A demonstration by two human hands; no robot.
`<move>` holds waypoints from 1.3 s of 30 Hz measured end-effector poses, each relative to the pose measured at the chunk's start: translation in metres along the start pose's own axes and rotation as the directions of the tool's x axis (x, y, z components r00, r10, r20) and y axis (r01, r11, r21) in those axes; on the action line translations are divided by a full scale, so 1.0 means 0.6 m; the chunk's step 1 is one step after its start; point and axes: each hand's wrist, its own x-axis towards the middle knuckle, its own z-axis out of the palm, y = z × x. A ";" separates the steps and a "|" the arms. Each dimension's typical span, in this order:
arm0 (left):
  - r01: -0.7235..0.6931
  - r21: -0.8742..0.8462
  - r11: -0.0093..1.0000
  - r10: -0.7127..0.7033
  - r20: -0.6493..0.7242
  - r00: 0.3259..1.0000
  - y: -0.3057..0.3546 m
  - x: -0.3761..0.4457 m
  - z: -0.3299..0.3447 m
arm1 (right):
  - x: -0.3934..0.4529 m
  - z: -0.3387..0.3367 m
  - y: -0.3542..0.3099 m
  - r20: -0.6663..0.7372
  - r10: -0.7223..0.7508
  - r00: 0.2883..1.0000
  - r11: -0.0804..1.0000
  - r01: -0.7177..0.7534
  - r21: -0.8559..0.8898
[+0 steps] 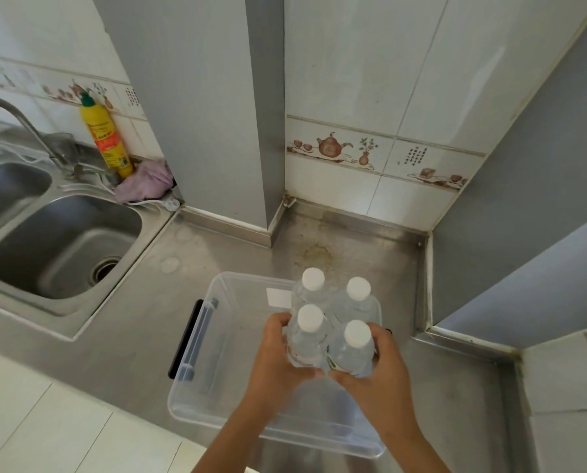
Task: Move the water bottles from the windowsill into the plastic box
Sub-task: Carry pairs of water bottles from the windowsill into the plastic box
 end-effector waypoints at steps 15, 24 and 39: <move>0.005 0.258 0.966 -0.008 0.010 1.000 0.029 -0.025 -0.019 | -0.009 -0.044 -0.003 0.180 -0.056 0.982 0.991 0.077 -0.109; -0.224 0.477 0.850 0.266 -0.022 0.964 0.061 -0.078 -0.054 | -0.035 -0.067 -0.024 0.120 -0.138 0.983 0.898 0.176 -0.403; -0.717 0.595 0.363 0.699 0.335 0.632 0.072 -0.102 -0.154 | -0.209 -0.027 -0.116 -0.329 -0.161 0.931 0.772 -0.089 -0.629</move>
